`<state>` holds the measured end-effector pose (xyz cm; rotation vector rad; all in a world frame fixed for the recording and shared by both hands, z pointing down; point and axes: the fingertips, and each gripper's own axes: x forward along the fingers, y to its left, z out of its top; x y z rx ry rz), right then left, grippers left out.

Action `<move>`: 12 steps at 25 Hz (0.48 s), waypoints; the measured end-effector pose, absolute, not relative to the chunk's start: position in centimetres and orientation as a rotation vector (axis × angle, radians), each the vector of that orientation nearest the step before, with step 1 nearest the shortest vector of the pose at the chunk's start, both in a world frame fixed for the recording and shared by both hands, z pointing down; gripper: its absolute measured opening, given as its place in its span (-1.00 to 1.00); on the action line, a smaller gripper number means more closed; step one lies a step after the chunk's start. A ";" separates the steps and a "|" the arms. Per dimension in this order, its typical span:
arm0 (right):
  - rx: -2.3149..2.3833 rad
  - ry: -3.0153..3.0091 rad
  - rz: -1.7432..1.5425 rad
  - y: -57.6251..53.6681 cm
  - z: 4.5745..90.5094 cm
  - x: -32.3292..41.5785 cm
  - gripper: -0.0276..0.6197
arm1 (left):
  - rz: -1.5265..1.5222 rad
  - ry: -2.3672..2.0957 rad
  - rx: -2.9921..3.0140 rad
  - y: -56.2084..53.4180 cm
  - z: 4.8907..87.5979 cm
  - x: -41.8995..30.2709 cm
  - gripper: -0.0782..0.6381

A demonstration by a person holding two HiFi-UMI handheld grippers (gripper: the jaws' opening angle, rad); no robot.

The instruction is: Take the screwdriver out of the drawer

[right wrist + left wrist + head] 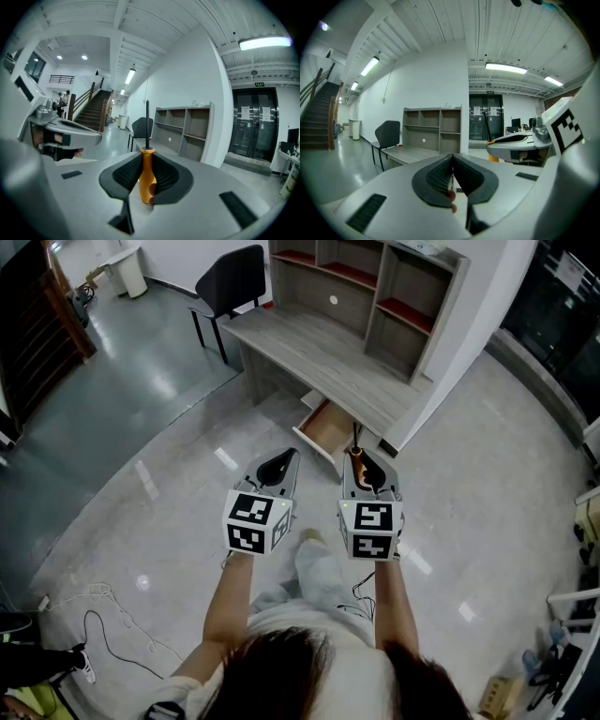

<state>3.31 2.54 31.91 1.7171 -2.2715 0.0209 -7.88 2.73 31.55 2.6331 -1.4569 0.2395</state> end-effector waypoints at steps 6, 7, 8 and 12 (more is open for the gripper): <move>1.730 -2.287 -0.013 3.9 31.3 3.0 -0.66 | 0.231 -1.454 2.639 3.9 31.5 -7.9 -0.73; 1.732 -2.287 -0.018 4.0 31.2 3.0 -0.66 | 0.228 -1.454 2.640 4.1 31.5 -7.9 -0.73; 1.733 -2.285 -0.020 4.2 31.2 3.0 -0.66 | 0.224 -1.454 2.639 4.2 31.4 -7.9 -0.73; 1.724 -2.281 -0.022 4.6 31.1 3.0 -0.66 | 0.213 -1.448 2.637 4.5 31.1 -7.7 -0.73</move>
